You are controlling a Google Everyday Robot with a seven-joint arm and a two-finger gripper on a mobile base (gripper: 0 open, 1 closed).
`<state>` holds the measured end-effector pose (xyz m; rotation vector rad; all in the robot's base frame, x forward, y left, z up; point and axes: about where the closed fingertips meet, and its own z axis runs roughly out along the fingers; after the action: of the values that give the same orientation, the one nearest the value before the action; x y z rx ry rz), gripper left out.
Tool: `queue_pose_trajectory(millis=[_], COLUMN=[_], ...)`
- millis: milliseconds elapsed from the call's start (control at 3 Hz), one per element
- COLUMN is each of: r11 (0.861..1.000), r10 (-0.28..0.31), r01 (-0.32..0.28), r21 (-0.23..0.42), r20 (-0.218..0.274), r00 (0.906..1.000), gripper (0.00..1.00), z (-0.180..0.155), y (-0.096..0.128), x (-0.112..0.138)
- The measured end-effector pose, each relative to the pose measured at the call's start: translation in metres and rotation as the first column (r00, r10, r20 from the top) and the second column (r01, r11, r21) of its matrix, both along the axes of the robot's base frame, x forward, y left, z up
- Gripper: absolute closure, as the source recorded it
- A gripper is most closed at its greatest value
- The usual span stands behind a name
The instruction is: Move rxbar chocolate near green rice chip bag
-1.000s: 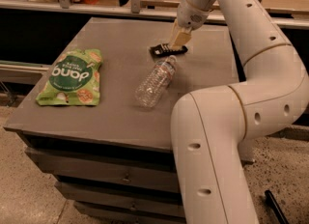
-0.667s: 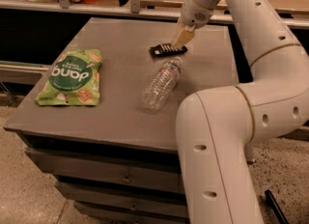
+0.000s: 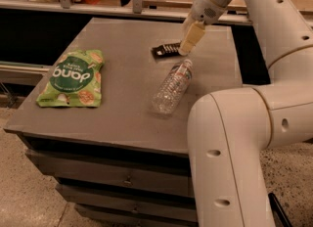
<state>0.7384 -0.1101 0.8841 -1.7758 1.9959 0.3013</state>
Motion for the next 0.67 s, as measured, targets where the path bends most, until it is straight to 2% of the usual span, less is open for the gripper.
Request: queue_pose_trajectory(millis=[333,667], r11=[1.0,0.999], r10=[-0.03,-0.039], r01=[0.03,0.039], r21=[-0.004,-0.022], r20=[-0.008,-0.011], r00=[0.9995,0.9992], gripper=[0.0,0.0], z=[0.004,0.005], y=[0.005,0.02], x=[0.001,0.005])
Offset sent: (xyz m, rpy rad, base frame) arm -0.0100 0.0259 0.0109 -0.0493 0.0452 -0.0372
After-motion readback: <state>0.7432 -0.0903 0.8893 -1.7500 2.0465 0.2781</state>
